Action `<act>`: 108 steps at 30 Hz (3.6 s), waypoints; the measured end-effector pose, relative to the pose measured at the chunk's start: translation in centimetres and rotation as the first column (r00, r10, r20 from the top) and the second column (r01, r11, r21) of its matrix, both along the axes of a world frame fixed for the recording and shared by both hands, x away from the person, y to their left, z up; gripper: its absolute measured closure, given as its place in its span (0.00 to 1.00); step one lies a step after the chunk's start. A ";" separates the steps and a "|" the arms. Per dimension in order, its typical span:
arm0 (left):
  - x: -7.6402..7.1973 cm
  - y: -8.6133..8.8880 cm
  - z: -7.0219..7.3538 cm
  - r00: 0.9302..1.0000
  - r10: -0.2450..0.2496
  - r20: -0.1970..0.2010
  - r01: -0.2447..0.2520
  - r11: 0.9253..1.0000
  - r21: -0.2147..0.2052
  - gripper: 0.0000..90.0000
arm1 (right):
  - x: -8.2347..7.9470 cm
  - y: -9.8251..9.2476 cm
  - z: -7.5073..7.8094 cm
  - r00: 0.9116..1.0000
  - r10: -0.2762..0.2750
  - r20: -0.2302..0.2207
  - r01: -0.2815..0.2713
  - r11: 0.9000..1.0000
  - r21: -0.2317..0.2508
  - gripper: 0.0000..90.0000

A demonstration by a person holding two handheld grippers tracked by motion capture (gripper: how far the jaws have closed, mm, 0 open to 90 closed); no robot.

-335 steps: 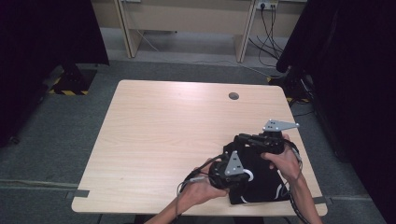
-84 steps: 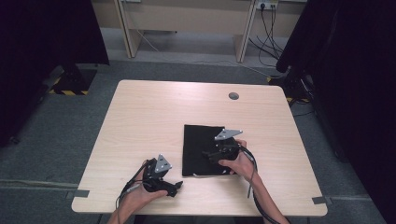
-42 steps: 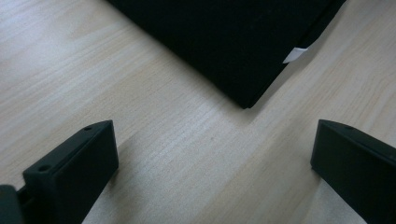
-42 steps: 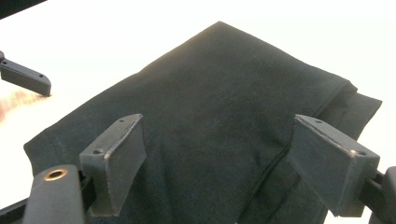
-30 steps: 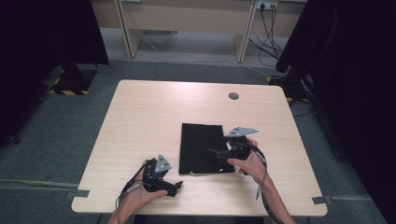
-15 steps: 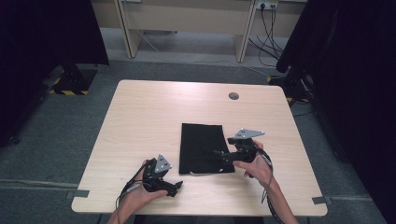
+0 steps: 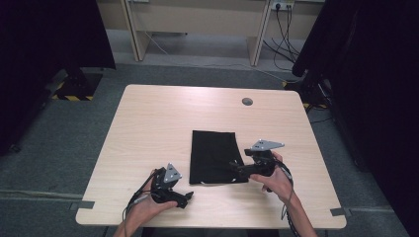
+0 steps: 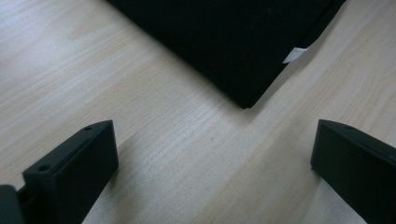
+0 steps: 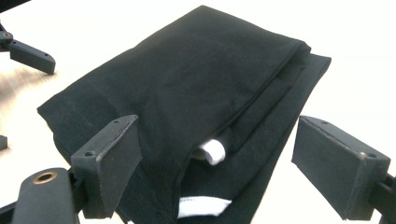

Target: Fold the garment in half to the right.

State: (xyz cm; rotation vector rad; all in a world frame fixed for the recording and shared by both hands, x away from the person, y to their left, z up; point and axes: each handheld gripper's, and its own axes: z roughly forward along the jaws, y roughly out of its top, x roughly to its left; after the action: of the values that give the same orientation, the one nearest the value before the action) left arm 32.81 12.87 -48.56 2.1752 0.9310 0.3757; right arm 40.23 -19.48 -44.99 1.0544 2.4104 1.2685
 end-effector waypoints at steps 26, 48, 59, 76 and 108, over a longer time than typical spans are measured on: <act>0.0 0.0 0.0 1.000 0.000 0.000 0.000 1.000 0.000 0.00 | -1.8 -1.9 -0.5 1.000 -0.021 -0.004 0.021 1.000 -0.008 0.18; 0.0 0.0 0.0 1.000 0.000 0.000 0.000 1.000 0.000 0.00 | -4.5 -3.9 -1.2 0.999 -0.042 0.000 0.042 0.998 -0.040 0.18; 0.0 0.0 0.0 1.000 0.000 0.000 0.000 1.000 0.000 0.00 | -5.3 -4.3 -2.2 0.999 -0.048 -0.014 0.047 0.997 -0.067 0.18; 0.0 0.0 0.0 1.000 0.001 0.000 -0.001 1.000 0.000 0.00 | -6.4 -5.4 -2.9 0.996 -0.088 -0.019 0.085 0.989 -0.125 0.18; 0.0 0.0 0.0 1.000 0.002 0.000 -0.002 1.000 0.000 0.00 | -8.4 -6.7 -2.9 0.992 -0.125 0.007 0.124 0.976 -0.178 0.17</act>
State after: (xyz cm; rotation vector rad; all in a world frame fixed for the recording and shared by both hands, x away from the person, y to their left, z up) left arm 32.77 12.88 -48.56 2.1743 0.9334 0.3771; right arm 31.87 -26.17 -47.90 1.1359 2.3675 0.9912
